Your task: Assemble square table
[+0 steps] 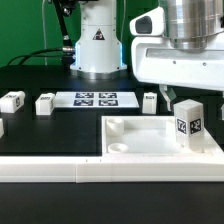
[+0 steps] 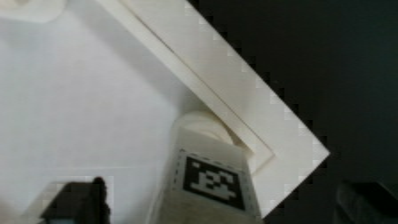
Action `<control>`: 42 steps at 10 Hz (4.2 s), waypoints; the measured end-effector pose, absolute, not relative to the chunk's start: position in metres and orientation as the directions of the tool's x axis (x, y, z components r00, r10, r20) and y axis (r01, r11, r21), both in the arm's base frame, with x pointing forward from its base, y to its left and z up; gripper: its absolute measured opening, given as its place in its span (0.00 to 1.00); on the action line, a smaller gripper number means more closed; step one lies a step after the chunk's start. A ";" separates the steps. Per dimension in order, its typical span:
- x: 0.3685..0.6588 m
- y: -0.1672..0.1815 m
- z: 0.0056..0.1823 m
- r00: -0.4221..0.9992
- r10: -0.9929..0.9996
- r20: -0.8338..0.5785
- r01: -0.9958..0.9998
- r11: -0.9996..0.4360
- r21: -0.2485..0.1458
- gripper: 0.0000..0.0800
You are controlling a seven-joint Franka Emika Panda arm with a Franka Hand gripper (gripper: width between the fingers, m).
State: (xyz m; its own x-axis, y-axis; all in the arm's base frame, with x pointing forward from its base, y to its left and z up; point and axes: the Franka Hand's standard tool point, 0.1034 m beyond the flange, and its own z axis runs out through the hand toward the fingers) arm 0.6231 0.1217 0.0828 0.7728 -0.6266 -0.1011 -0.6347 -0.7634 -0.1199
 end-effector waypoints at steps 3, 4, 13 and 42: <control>0.625 0.119 0.083 0.914 -0.402 -0.057 -0.406 -0.902 -0.146 0.81; 0.625 0.119 0.083 0.935 -0.351 -0.048 -0.354 -0.923 -0.149 0.81; 0.625 0.115 0.082 0.953 0.300 0.050 0.304 -0.944 -0.130 0.81; 0.622 0.118 0.081 0.912 -0.404 -0.065 -0.409 -0.907 -0.099 0.81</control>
Offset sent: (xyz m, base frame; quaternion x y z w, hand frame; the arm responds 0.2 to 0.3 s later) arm 0.0000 0.0000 0.0000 0.0000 0.0000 -0.1938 0.9810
